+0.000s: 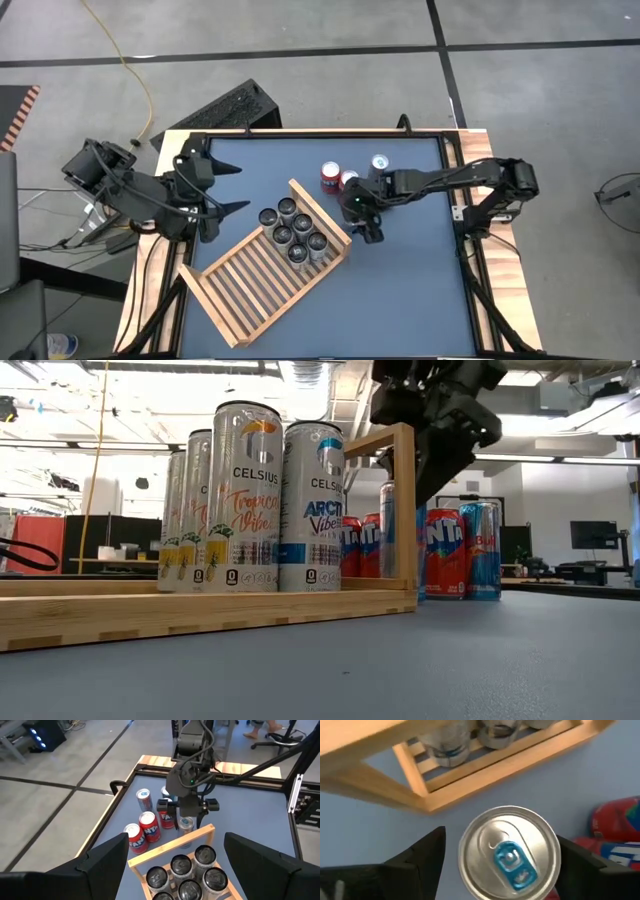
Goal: Place canned beverage on shelf
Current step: Put the bottom blue soda can on the shelf
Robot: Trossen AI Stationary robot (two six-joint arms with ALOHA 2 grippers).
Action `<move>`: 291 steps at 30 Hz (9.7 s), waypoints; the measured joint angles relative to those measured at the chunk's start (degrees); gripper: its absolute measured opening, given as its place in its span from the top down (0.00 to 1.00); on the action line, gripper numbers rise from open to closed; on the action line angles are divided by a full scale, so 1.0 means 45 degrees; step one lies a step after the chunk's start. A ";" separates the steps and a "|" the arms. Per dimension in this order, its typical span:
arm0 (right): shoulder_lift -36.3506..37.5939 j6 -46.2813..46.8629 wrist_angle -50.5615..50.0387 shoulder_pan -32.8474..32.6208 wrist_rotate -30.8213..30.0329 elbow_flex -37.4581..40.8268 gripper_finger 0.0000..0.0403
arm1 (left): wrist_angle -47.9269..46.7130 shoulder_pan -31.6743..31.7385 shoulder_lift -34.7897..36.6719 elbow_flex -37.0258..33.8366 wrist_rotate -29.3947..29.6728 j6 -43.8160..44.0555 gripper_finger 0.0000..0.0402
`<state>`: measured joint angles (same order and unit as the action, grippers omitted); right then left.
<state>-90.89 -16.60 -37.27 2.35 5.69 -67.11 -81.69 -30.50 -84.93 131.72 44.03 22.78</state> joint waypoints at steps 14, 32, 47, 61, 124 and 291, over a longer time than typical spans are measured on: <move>0.0052 0.0299 -0.0080 0.0068 -0.0574 -0.0008 0.57 | -0.0583 0.0000 0.0034 0.0000 0.0062 0.0166 0.22; 0.0383 -0.0290 -0.2563 0.0093 -0.4742 -0.6407 0.57 | -0.0637 -0.0415 0.0238 -0.0001 -0.0021 0.0338 0.22; -0.3030 -0.1609 0.3282 -0.1469 -0.3622 -0.9227 0.57 | -0.0646 -0.1229 0.0777 -0.0005 0.0509 0.0754 0.22; -0.8352 -0.2093 0.0769 -0.2086 -0.1132 -1.4446 0.57 | -0.0906 -0.1379 0.0811 -0.0005 0.0563 0.0716 0.22; -0.7951 -0.2088 -0.1536 -0.1890 0.0044 -1.5072 0.57 | 0.3847 -0.4621 0.5559 -1.3103 0.2332 0.9380 0.22; -0.2569 0.1906 -0.2279 -0.1261 0.0059 -1.4761 0.23 | 2.2584 -0.0129 1.2955 -2.9151 -0.2968 -0.3473 0.48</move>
<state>-102.45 -8.02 -47.53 -3.32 5.96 -133.53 19.94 -31.08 -26.63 0.54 30.68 7.15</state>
